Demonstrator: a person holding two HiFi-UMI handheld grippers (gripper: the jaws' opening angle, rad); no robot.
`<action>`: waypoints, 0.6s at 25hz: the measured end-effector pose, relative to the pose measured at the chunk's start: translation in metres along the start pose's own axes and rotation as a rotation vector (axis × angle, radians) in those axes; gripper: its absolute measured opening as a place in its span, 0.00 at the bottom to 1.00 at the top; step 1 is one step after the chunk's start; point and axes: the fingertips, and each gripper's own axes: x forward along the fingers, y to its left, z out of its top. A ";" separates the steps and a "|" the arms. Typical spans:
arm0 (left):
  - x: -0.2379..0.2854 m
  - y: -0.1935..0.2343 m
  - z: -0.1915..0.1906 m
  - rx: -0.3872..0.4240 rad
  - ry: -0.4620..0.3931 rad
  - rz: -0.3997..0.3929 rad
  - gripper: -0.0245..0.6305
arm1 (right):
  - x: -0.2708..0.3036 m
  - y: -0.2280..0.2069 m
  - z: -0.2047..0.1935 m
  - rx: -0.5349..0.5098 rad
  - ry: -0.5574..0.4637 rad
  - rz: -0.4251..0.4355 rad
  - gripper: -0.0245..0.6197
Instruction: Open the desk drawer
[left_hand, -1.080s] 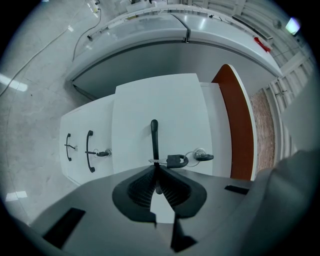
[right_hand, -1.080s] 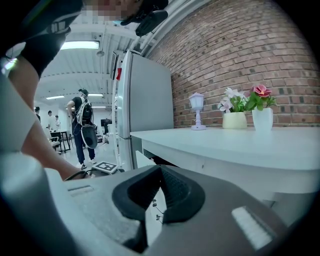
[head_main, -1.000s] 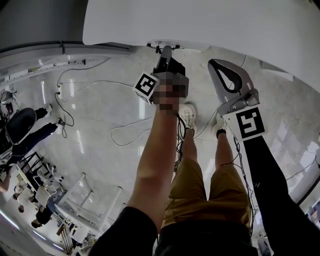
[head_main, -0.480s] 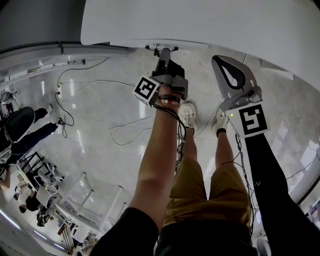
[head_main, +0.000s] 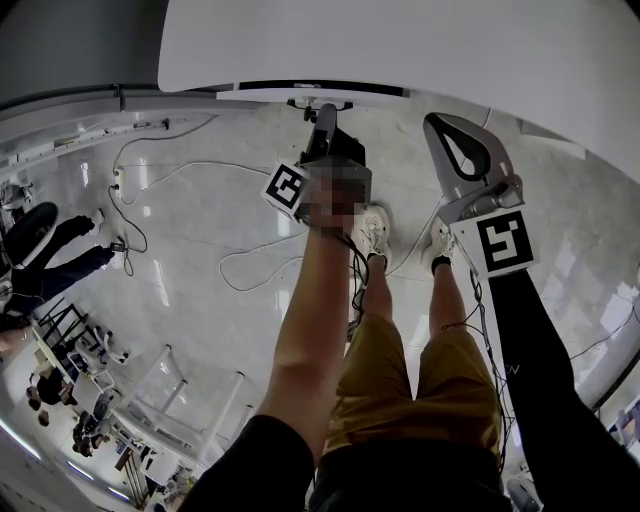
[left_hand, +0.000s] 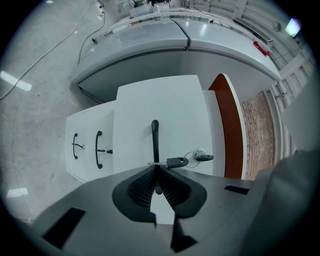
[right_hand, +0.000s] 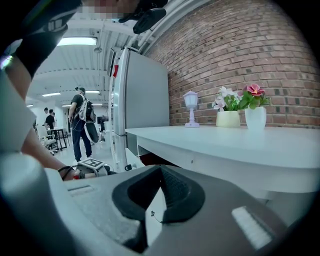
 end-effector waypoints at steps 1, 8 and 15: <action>-0.001 0.000 0.000 0.000 0.002 0.000 0.08 | 0.000 -0.001 0.000 0.000 0.001 0.000 0.04; -0.008 0.001 0.000 -0.008 -0.008 0.011 0.08 | -0.002 -0.002 -0.001 -0.002 0.006 -0.003 0.04; -0.014 0.002 -0.001 -0.004 -0.004 0.016 0.08 | 0.000 0.000 0.002 -0.006 0.005 0.007 0.04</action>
